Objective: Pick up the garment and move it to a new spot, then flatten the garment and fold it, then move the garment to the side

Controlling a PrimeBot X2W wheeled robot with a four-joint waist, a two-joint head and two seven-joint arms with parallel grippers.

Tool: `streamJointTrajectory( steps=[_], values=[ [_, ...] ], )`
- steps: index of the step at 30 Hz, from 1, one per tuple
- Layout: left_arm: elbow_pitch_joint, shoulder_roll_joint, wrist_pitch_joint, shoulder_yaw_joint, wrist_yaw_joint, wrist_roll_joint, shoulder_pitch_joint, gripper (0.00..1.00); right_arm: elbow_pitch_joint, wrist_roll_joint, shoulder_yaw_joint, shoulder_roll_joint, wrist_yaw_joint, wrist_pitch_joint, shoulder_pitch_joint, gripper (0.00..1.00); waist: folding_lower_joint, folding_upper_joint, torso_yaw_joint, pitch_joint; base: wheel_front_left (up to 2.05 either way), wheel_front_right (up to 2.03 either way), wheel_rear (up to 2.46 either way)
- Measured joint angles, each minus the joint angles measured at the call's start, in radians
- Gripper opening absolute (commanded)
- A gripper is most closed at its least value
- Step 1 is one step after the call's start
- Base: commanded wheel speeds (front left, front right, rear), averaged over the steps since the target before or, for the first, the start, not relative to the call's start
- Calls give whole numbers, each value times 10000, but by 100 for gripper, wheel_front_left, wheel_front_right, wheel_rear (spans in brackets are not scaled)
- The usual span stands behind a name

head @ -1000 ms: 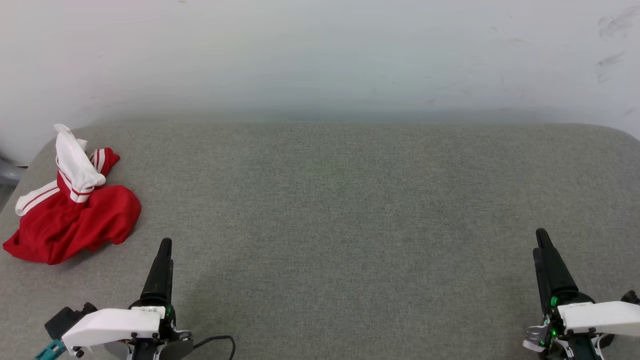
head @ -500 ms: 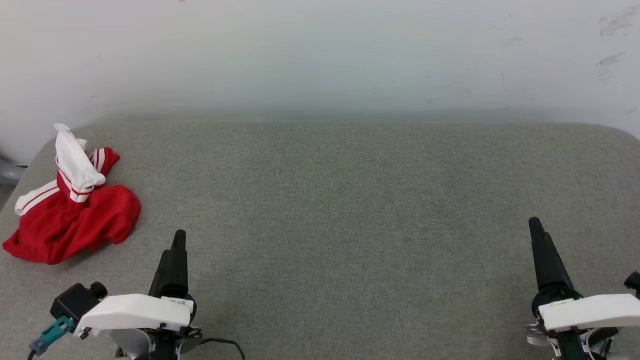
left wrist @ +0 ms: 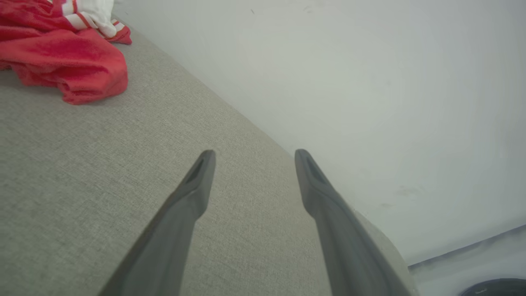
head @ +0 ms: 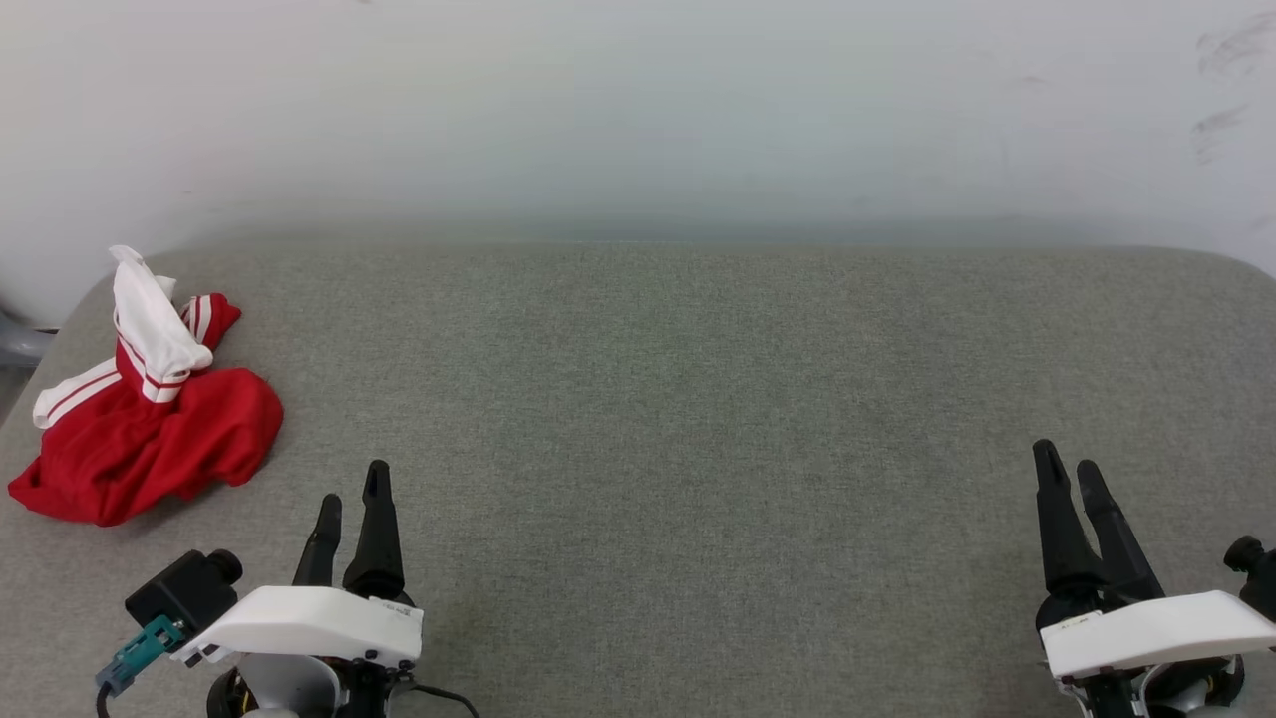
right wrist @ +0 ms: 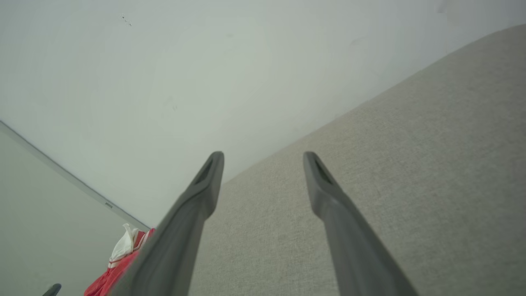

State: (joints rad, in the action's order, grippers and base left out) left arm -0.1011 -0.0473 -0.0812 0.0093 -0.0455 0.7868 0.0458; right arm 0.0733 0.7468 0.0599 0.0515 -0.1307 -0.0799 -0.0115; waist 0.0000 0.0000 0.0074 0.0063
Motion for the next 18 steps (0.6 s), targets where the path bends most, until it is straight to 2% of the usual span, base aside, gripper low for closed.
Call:
streamJointTrajectory(
  steps=[18],
  values=[
    [311,-102,-520,-487,-347,-2366,-148,100,-355,-2395,-148,0,0,-533,228,100,0,0,26,-8,0,0,0]
  ],
)
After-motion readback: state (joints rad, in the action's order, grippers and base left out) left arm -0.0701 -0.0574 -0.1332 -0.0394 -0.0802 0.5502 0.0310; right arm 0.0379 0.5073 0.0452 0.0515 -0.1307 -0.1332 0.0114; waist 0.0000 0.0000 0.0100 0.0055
